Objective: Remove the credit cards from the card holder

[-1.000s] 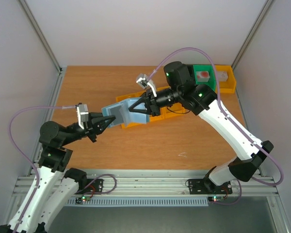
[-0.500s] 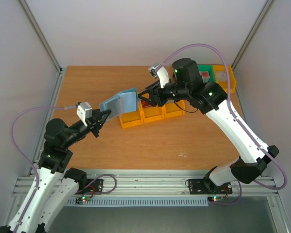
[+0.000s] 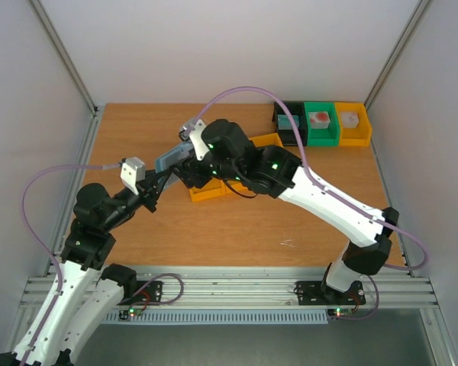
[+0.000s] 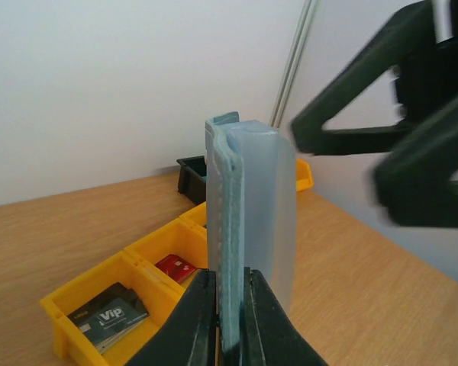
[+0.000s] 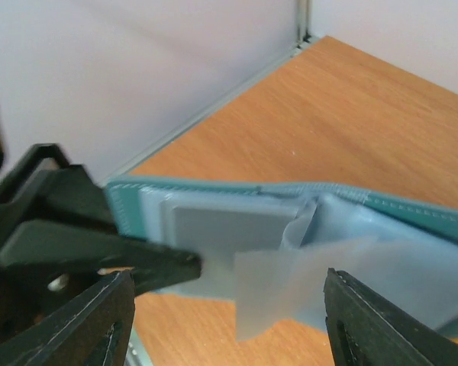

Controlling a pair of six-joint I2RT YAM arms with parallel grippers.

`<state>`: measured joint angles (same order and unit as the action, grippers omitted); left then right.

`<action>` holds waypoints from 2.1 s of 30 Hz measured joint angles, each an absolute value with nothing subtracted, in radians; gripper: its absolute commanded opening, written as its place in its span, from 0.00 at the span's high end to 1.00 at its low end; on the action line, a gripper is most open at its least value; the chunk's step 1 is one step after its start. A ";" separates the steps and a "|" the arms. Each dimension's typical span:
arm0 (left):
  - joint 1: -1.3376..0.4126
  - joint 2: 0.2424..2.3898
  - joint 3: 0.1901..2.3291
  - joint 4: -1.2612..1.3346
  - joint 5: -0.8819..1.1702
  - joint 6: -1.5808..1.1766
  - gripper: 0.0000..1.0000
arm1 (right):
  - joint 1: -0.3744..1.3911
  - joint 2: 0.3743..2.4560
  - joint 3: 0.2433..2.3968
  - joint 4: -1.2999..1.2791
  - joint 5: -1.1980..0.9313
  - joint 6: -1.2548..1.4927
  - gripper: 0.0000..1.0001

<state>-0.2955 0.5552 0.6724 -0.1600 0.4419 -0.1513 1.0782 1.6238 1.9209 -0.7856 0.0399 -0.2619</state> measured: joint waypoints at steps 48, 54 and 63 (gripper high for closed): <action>-0.276 0.550 0.652 0.063 0.665 -0.528 1.00 | 0.878 1.592 1.811 -0.663 -0.378 -0.144 0.99; -0.274 0.550 0.652 0.065 0.666 -0.545 0.79 | 0.859 1.587 1.788 -0.631 -0.435 -0.147 0.99; -0.276 0.537 0.652 0.103 0.688 -0.542 0.63 | 0.816 1.568 1.767 -0.615 -0.521 -0.156 0.99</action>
<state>-0.2764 0.5373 0.6521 0.1032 0.6876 -0.5419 0.8158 1.5677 1.7668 -0.6147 -0.5213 -0.1558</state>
